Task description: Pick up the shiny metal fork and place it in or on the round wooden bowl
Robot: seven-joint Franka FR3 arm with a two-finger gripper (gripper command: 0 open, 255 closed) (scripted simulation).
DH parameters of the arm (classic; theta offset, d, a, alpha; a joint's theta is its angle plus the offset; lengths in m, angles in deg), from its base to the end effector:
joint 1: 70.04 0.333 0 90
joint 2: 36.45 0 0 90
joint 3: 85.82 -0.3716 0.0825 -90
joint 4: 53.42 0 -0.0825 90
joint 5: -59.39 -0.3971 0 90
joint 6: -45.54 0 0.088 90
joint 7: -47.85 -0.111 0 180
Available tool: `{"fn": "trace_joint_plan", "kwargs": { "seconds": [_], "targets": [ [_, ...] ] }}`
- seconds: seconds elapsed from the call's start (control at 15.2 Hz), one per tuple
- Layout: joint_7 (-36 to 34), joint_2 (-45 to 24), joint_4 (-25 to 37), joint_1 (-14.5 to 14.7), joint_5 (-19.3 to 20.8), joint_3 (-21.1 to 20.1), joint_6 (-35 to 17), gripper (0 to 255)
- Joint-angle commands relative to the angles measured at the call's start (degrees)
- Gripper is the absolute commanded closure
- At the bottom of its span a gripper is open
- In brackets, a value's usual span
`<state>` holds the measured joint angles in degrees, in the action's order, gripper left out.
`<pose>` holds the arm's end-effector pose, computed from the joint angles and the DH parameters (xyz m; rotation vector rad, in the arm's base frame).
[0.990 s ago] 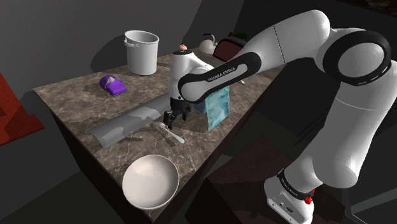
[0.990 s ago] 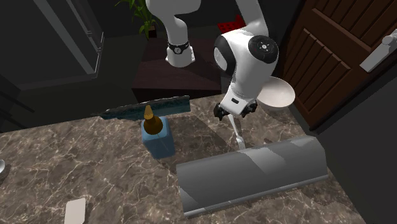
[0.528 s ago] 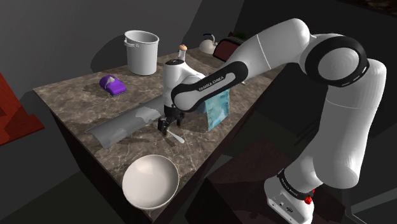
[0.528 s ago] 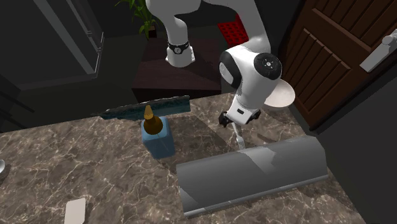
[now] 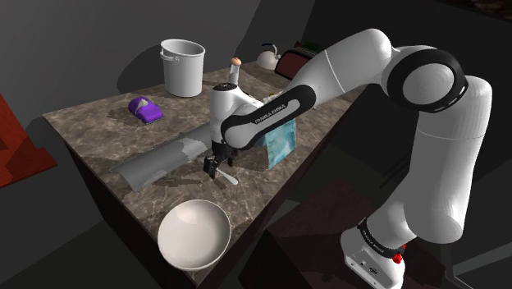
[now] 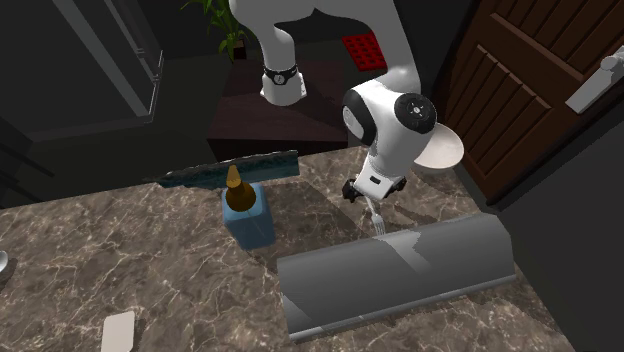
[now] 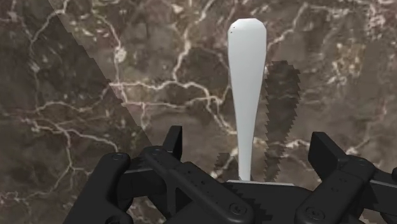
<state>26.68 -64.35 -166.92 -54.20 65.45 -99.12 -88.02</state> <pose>0.5567 0.2994 0.2493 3.1028 0.3071 -0.1952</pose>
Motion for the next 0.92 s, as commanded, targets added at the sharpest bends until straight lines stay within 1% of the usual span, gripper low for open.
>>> {"fn": "trace_joint_plan", "kwargs": {
  "seconds": [0.0,0.07,0.13,0.73,0.86],
  "targets": [
    [0.00,0.00,-0.01,0.00,0.00,0.00,-0.01,0],
    [0.00,0.00,0.00,0.00,0.00,0.00,-0.01,0],
    [0.00,0.00,0.00,0.00,0.00,0.00,-0.01,255],
    [0.00,0.00,-0.01,0.00,0.00,0.00,-0.01,255],
    [0.18,1.16,-0.01,-0.17,-0.33,-0.22,1.12,255]
  ]
}}
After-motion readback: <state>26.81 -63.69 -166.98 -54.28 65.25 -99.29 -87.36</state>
